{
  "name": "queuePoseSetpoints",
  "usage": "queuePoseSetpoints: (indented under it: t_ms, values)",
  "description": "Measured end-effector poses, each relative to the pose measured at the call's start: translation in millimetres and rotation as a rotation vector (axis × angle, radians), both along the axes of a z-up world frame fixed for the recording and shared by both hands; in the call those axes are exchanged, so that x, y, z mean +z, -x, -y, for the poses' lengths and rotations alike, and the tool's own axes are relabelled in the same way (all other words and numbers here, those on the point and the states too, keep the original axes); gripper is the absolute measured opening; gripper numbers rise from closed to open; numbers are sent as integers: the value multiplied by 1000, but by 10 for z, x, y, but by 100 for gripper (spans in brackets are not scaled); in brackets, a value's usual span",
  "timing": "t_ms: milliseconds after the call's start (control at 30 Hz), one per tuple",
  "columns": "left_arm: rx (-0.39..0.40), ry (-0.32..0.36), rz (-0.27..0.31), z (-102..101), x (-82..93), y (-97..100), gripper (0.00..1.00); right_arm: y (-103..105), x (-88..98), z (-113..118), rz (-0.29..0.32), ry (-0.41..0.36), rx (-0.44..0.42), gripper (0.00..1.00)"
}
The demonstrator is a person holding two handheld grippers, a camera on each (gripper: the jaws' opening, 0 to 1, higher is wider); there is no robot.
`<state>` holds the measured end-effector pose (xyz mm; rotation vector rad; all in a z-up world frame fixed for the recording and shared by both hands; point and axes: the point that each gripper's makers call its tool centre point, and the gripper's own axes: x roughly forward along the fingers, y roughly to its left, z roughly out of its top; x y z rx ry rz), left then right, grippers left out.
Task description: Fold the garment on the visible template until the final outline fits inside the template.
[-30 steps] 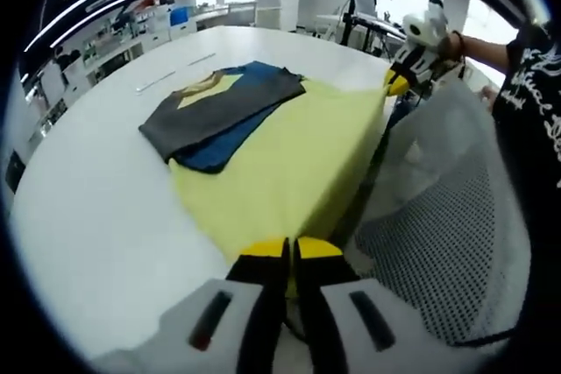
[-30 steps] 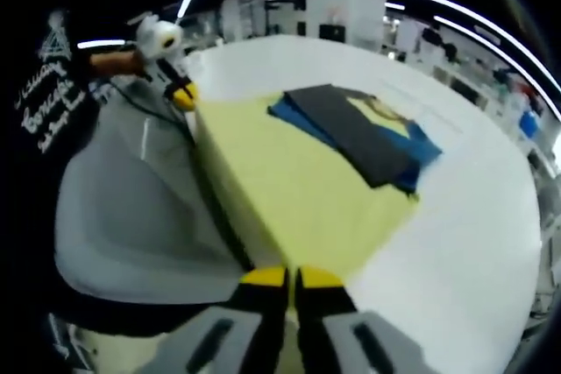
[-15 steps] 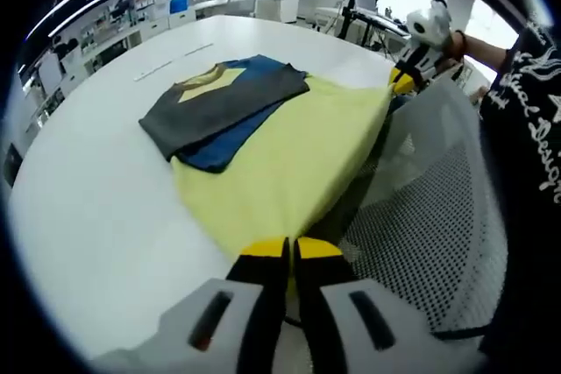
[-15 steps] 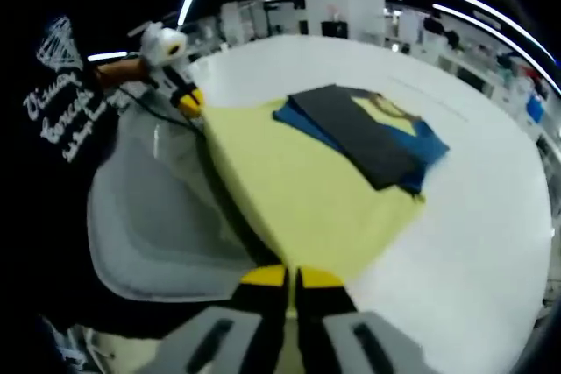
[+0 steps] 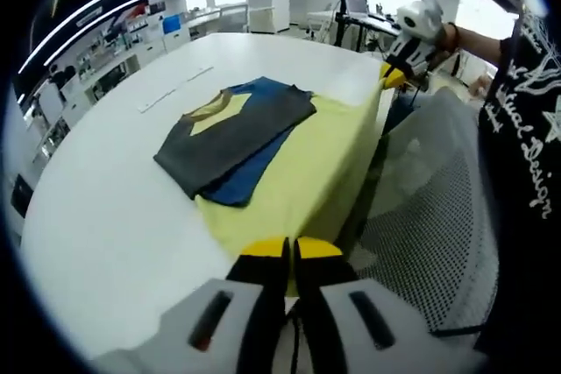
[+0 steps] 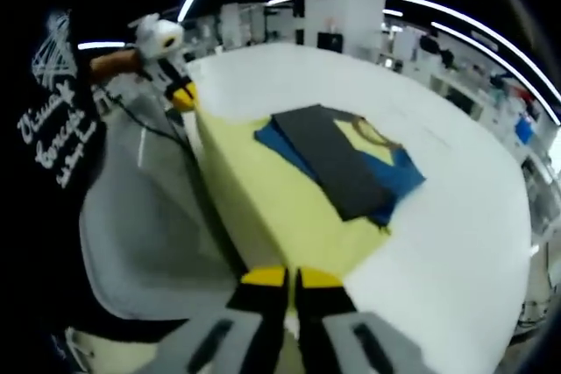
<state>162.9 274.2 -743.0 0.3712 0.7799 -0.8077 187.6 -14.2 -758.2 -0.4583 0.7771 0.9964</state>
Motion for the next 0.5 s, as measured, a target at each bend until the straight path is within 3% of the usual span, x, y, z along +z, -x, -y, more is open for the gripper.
queuePoseSetpoints:
  t_ms: [267,500]
  values:
    - [-14,-5,36,-14,181,-241,0,-231,171,-21,61,4,-2,0]
    - [-33,-15,90,-52,339,-522,0,-565,364,-52,140,-1,-19,0]
